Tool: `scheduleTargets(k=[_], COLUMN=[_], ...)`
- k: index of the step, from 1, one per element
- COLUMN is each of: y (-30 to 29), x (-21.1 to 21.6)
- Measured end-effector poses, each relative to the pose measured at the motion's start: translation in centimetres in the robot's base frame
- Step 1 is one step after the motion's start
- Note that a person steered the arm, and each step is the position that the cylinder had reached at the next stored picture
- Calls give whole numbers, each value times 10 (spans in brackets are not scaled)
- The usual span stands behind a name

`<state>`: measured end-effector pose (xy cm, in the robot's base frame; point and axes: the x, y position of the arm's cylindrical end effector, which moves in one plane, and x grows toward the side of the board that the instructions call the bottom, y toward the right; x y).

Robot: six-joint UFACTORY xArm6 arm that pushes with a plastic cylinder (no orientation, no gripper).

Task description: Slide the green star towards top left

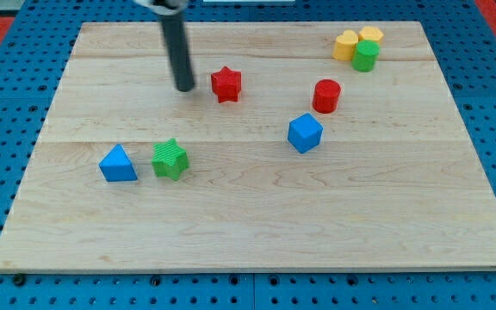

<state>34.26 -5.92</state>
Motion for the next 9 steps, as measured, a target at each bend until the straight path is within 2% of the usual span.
scheduleTargets(k=[1, 2, 4, 5, 6, 7, 8, 9], y=[32, 22, 17, 17, 27, 34, 22, -29], x=[10, 28, 28, 50, 113, 153, 184, 184])
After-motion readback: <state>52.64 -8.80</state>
